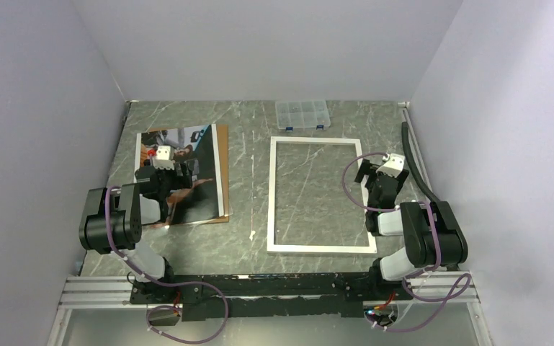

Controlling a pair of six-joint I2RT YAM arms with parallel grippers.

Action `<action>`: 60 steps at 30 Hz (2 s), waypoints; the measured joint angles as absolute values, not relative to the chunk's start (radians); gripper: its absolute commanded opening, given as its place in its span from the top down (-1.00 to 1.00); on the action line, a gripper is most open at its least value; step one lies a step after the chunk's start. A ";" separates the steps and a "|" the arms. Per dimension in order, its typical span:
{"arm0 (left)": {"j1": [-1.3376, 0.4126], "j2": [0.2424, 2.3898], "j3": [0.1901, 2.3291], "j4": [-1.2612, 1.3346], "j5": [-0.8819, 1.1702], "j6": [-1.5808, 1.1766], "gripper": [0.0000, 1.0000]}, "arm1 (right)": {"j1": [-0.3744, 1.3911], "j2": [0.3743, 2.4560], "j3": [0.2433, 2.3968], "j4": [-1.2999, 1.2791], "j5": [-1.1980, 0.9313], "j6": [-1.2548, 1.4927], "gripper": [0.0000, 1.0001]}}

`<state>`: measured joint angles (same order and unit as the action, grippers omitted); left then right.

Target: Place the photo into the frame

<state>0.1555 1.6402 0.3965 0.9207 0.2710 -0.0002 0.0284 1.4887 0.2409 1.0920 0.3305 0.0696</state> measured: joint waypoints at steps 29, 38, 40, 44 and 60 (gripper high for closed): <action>0.193 1.549 0.958 0.123 0.317 -0.025 -0.82 | 0.021 1.190 0.641 0.443 0.303 0.284 -0.99; 0.196 1.669 1.497 -0.506 0.320 0.002 -0.63 | 0.023 1.224 0.869 0.135 -0.056 0.606 -0.99; 0.199 1.665 1.502 -0.580 0.329 0.011 -0.64 | 0.044 1.276 0.933 0.019 -0.076 0.622 -0.97; 0.201 1.664 1.499 -0.666 0.344 0.015 -0.73 | 0.206 1.469 1.191 -0.221 0.031 0.584 -0.99; 0.200 1.662 1.499 -0.797 0.361 0.042 -0.89 | 0.746 1.957 1.529 -0.640 0.402 0.562 -0.98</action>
<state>0.2005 1.6623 1.4994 -0.7975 0.3607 0.0422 0.7460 1.9572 1.5291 -0.6395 0.4015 0.5625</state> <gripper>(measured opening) 0.942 0.989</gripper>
